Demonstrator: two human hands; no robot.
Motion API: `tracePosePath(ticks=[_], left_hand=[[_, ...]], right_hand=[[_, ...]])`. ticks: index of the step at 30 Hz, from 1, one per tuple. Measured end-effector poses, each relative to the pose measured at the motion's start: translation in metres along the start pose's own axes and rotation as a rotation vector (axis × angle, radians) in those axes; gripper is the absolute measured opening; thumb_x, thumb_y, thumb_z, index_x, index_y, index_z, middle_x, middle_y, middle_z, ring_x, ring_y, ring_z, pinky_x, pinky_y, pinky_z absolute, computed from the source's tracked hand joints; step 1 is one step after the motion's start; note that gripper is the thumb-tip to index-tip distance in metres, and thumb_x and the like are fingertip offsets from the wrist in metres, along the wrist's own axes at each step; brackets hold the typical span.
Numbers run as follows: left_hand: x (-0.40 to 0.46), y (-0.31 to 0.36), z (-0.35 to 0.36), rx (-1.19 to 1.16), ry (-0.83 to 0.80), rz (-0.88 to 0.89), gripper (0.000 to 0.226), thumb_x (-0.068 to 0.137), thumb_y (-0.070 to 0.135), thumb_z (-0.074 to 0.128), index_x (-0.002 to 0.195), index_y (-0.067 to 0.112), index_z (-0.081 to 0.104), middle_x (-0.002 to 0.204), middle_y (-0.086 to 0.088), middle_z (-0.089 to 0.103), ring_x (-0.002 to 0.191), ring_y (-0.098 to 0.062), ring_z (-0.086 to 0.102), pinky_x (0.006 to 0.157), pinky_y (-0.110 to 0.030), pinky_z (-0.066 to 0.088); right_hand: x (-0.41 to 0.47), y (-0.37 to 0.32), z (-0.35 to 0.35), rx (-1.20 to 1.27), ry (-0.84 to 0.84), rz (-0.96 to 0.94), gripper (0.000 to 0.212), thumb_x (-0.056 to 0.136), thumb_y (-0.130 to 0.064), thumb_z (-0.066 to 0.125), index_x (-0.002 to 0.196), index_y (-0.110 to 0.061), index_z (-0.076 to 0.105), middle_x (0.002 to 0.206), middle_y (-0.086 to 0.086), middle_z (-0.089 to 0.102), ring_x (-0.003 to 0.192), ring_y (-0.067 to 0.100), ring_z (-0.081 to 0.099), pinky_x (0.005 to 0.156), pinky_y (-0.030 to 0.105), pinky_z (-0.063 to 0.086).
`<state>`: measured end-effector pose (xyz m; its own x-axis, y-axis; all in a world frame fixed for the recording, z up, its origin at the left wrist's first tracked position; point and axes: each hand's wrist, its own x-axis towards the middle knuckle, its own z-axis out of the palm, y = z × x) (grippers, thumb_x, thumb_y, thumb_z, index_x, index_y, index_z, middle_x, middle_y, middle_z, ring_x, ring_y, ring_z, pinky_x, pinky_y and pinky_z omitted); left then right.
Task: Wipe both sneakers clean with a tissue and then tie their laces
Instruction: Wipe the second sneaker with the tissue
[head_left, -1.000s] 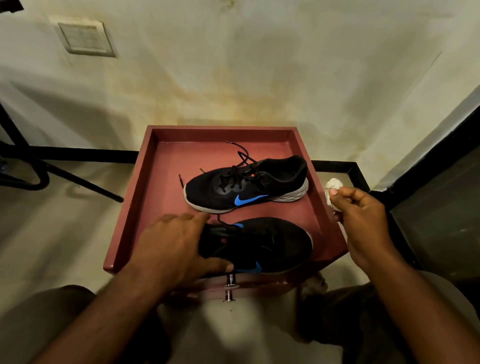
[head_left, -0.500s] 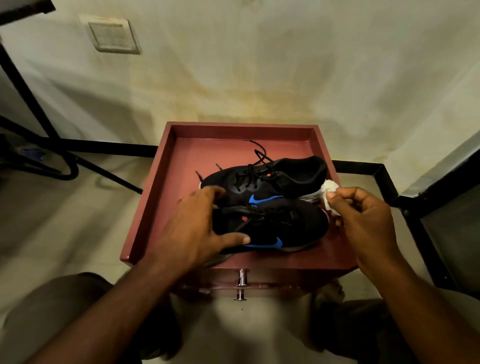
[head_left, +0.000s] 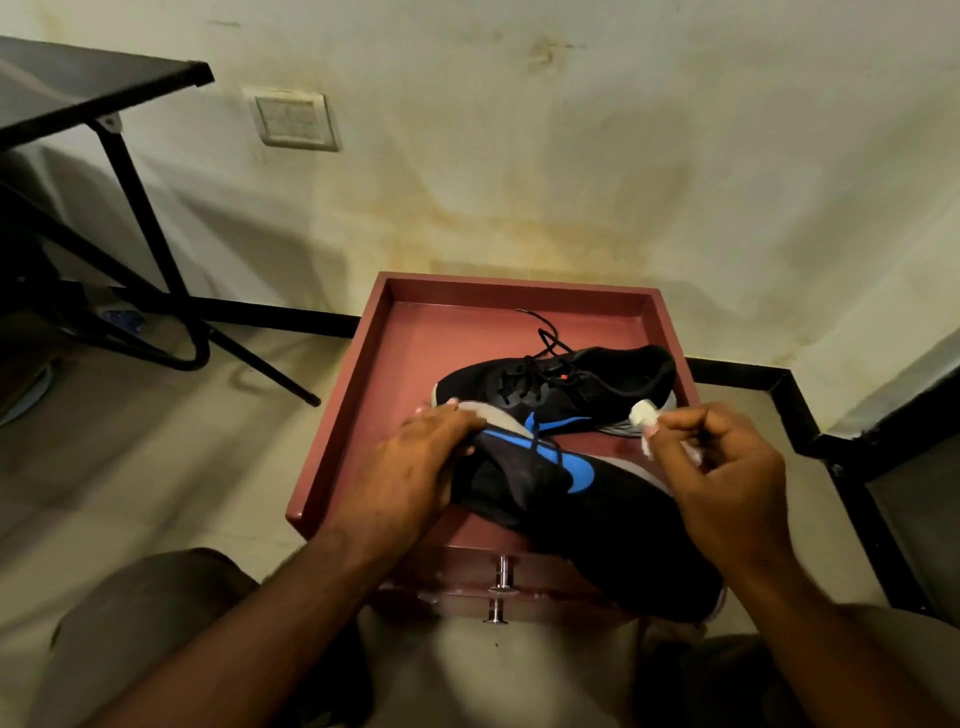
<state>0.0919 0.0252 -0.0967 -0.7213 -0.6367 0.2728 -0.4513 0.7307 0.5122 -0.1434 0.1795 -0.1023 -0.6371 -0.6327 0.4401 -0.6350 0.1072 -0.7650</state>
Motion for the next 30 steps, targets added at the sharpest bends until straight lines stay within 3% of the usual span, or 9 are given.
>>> tracePosePath(ticks=[5, 8, 11, 13, 16, 18, 24, 27, 30], left_hand=[[-0.008, -0.012, 0.003, 0.165, -0.099, -0.071, 0.039, 0.083, 0.030, 0.071, 0.117, 0.027, 0.050, 0.122, 0.007, 0.053, 0.106, -0.014, 0.050, 0.082, -0.022, 0.042], [-0.005, -0.013, 0.007, 0.249, -0.153, -0.087, 0.058, 0.090, 0.039, 0.061, 0.141, 0.025, 0.039, 0.136, 0.005, 0.040, 0.113, -0.013, 0.043, 0.092, -0.031, 0.052], [0.005, -0.006, 0.011, 0.408, -0.219, -0.133, 0.074, 0.102, 0.037, 0.050, 0.162, 0.033, 0.008, 0.153, 0.002, 0.021, 0.134, -0.017, 0.035, 0.107, -0.030, 0.045], [0.007, -0.003, 0.015, 0.492, -0.213, -0.130, 0.067, 0.104, 0.035, 0.046, 0.163, 0.032, 0.013, 0.154, -0.003, 0.026, 0.134, -0.022, 0.039, 0.107, -0.033, 0.045], [0.004, -0.010, 0.021, 0.543, -0.251, -0.216, 0.065, 0.094, 0.030, 0.062, 0.155, 0.024, 0.041, 0.144, -0.010, 0.046, 0.116, -0.028, 0.055, 0.085, -0.039, 0.057], [0.003, -0.010, 0.023, 0.543, -0.246, -0.224, 0.063, 0.093, 0.028, 0.061, 0.153, 0.024, 0.045, 0.142, -0.011, 0.049, 0.110, -0.029, 0.056, 0.077, -0.038, 0.058], [0.006, -0.001, 0.025, 0.571, -0.207, -0.220, 0.066, 0.106, 0.028, 0.033, 0.165, 0.024, 0.004, 0.165, -0.006, 0.025, 0.135, -0.030, 0.039, 0.100, -0.037, 0.047], [0.013, 0.004, 0.024, 0.597, -0.232, -0.222, 0.065, 0.106, 0.027, 0.029, 0.165, 0.023, 0.001, 0.167, -0.003, 0.024, 0.138, -0.029, 0.037, 0.102, -0.036, 0.046], [0.014, 0.004, 0.022, 0.568, -0.271, -0.268, 0.072, 0.104, 0.029, 0.041, 0.164, 0.021, 0.003, 0.166, -0.002, 0.024, 0.138, -0.027, 0.034, 0.108, -0.035, 0.041]], right_hand=[[-0.012, -0.004, 0.008, -0.067, -0.246, -0.254, 0.018, 0.084, -0.007, 0.083, 0.085, -0.015, 0.067, 0.085, -0.006, 0.061, 0.077, 0.009, 0.061, 0.065, 0.025, 0.053], [-0.018, -0.010, 0.017, -0.013, -0.357, -0.296, 0.019, 0.084, -0.007, 0.082, 0.090, -0.017, 0.067, 0.095, -0.010, 0.064, 0.089, 0.006, 0.064, 0.073, 0.019, 0.054], [-0.018, -0.014, 0.023, 0.051, -0.364, -0.310, 0.016, 0.083, -0.006, 0.080, 0.092, -0.015, 0.069, 0.105, -0.009, 0.069, 0.101, 0.003, 0.066, 0.084, 0.022, 0.057], [-0.015, -0.017, 0.022, 0.064, -0.336, -0.334, 0.014, 0.084, -0.008, 0.078, 0.092, -0.014, 0.069, 0.105, -0.010, 0.070, 0.101, 0.004, 0.067, 0.082, 0.026, 0.057], [-0.017, -0.022, 0.020, 0.044, -0.353, -0.450, 0.011, 0.084, -0.010, 0.076, 0.088, -0.013, 0.066, 0.093, -0.007, 0.067, 0.089, 0.009, 0.065, 0.072, 0.030, 0.053], [-0.020, -0.019, 0.025, -0.046, -0.432, -0.514, 0.012, 0.085, -0.013, 0.075, 0.084, -0.014, 0.062, 0.088, -0.007, 0.061, 0.084, 0.012, 0.057, 0.069, 0.032, 0.047], [-0.024, -0.016, 0.053, -0.154, -0.494, -0.454, 0.015, 0.097, -0.020, 0.064, 0.085, -0.017, 0.056, 0.086, -0.009, 0.052, 0.083, 0.011, 0.047, 0.072, 0.029, 0.039], [-0.021, -0.029, 0.068, -0.170, -0.453, -0.417, 0.009, 0.099, -0.018, 0.061, 0.090, -0.017, 0.059, 0.090, -0.007, 0.056, 0.086, 0.012, 0.052, 0.073, 0.030, 0.044], [-0.016, -0.033, 0.062, -0.104, -0.503, -0.298, 0.004, 0.094, -0.027, 0.063, 0.092, -0.024, 0.062, 0.092, -0.012, 0.059, 0.088, 0.006, 0.055, 0.075, 0.030, 0.049]])
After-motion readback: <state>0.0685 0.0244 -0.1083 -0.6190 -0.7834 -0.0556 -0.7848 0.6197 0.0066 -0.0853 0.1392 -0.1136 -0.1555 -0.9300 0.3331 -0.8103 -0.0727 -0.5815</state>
